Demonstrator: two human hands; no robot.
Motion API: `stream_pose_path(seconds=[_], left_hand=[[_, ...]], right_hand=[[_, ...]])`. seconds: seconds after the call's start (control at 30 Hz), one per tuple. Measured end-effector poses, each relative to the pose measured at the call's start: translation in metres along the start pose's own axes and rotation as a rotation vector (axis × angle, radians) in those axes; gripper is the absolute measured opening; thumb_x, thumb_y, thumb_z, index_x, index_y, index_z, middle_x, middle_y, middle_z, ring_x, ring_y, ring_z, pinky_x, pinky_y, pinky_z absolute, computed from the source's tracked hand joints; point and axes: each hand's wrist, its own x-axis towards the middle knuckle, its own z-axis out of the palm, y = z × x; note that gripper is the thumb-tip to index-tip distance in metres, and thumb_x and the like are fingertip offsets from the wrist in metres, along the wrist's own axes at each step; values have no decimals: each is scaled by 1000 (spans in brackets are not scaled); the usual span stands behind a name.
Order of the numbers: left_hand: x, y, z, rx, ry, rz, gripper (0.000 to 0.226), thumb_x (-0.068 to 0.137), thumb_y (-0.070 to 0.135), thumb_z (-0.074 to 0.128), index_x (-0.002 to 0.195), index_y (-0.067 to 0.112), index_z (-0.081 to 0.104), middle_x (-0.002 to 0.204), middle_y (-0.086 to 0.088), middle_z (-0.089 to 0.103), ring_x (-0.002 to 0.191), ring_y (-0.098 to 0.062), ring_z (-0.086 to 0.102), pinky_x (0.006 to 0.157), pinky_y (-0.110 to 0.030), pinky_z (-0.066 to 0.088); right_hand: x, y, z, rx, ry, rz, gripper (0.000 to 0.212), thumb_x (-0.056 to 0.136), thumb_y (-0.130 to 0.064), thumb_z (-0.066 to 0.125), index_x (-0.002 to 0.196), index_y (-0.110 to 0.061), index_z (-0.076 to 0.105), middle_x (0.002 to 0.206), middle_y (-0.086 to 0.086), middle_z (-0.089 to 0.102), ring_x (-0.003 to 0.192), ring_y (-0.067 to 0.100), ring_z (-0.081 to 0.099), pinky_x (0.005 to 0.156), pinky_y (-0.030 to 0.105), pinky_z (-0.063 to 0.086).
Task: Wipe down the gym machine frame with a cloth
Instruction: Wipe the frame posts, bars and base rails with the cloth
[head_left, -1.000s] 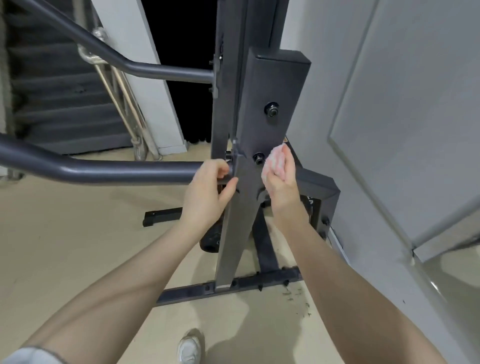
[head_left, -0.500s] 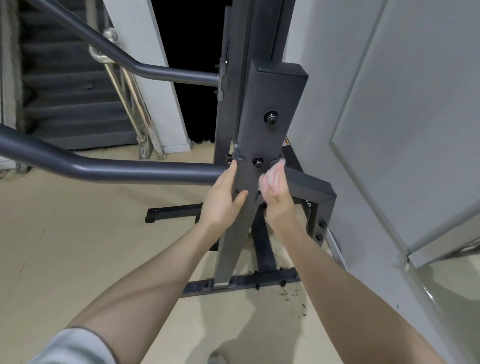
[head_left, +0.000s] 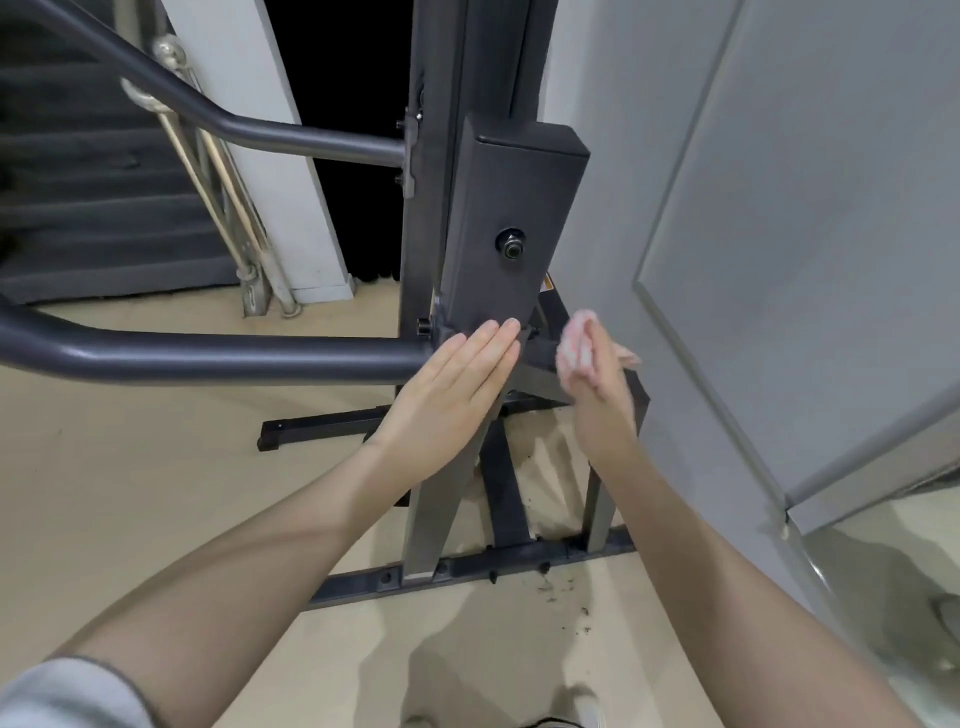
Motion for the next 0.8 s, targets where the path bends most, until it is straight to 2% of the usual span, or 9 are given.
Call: stream_pose_path(seconds=[0.07,0.13,0.2,0.3,0.4,0.5,0.57,0.7,0.8], left_hand=[[3,4,8,-2,-12,-51,74,92,14,49,147,-3,3,154,-16,4,140,-31,13,116,-41,1],[5,7,17,-13,-39,-113,61,90,7,45,145,-2,17,151,-16,15,138,-30,20,116,-41,5],[5,12,27,4,23,-170,54,90,2,41,141,-1,27,149,-15,21,136,-28,25,117,-39,7],[7,36,33,106,62,-249,53,88,2,36,140,2,29,151,-12,18,139,-24,13,117,-36,-2],[16,54,35,113,44,-366,46,96,-2,15,141,1,22,144,-15,26,136,-28,11,117,-37,0],[21,62,39,120,73,-400,52,94,-1,39,142,3,18,144,-22,25,136,-34,12,117,-40,5],[23,65,40,156,66,-434,62,88,3,55,142,4,25,143,-23,26,137,-34,14,117,-40,7],[24,64,35,179,69,-409,44,95,4,40,138,4,34,143,-21,28,136,-33,20,116,-38,11],[23,63,34,194,74,-398,45,92,2,41,137,5,37,144,-20,29,135,-31,24,116,-37,13]], right_hand=[[7,3,16,58,-92,-105,26,105,-22,29,94,-10,49,88,3,59,85,12,55,89,26,46],[15,11,34,81,-233,-128,37,99,-30,33,122,-4,46,120,18,56,118,27,47,106,43,35],[30,21,30,51,-359,-124,49,99,-37,30,132,-3,44,131,14,51,125,27,44,108,50,32],[41,57,9,-19,-457,-215,51,102,-39,29,133,-1,45,129,13,53,123,27,48,107,51,35],[42,103,-10,-154,-515,-194,52,96,-29,49,140,-1,41,134,15,52,126,30,49,109,44,37],[49,94,-13,-149,-628,-194,47,94,-18,53,137,-3,43,135,16,50,125,34,47,108,39,35],[55,62,-2,-143,-630,-296,46,96,-13,49,138,3,41,141,21,45,133,34,39,113,36,26],[50,63,24,-184,-501,-536,51,93,-13,46,139,8,38,146,23,39,140,33,29,120,36,14],[45,88,4,-156,-429,-400,69,86,-9,66,144,1,31,148,15,38,138,26,35,117,30,18]])
